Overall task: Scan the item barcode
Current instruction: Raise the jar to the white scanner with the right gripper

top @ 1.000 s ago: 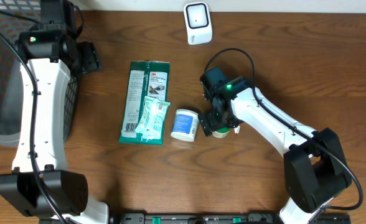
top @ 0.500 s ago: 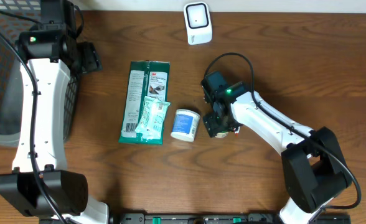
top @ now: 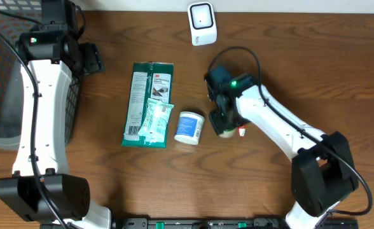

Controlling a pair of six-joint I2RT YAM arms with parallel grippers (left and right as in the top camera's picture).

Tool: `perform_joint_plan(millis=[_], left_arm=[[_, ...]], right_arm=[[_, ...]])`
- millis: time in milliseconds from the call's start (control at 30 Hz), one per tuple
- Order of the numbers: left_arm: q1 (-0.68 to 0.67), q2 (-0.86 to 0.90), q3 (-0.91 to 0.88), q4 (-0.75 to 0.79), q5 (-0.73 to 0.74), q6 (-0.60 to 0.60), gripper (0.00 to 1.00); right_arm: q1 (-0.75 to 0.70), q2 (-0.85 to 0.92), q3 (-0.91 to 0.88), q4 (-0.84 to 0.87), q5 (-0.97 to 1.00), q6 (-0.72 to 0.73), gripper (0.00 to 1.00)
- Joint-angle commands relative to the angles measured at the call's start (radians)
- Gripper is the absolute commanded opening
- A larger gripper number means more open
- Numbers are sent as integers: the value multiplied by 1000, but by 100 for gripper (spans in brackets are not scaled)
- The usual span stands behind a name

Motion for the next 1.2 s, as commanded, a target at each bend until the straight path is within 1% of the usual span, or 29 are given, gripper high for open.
perform_joint_plan(millis=[0, 167, 233, 333, 500, 633, 767, 867, 1000, 1100, 1167], left_arm=[[10, 11, -6, 2, -27, 17, 78], [10, 11, -6, 2, -27, 17, 78], [10, 11, -6, 2, -27, 17, 78], [10, 11, -6, 2, -27, 17, 78], [10, 11, -6, 2, -27, 17, 78], [10, 11, -6, 2, -27, 17, 78], [10, 11, -6, 2, -27, 17, 78], [10, 11, -6, 2, -27, 17, 78], [10, 11, -6, 2, -27, 17, 78], [10, 11, -6, 2, -27, 17, 78], [10, 11, -6, 2, -27, 17, 78]], right_arm=[[2, -3, 177, -84, 13, -34, 1], [-5, -3, 443, -222, 13, -42, 1], [-17, -3, 591, -256, 12, -60, 1], [-40, -3, 737, -262, 12, -67, 1], [-82, -3, 884, -203, 13, -69, 1], [-113, -1, 890, -69, 13, -85, 1], [-141, 15, 850, 84, 14, -86, 1], [-152, 45, 803, 231, 19, -85, 1], [-154, 105, 733, 422, 60, -85, 1], [-154, 184, 708, 557, 61, -85, 1], [-154, 267, 708, 660, 61, -76, 1]])
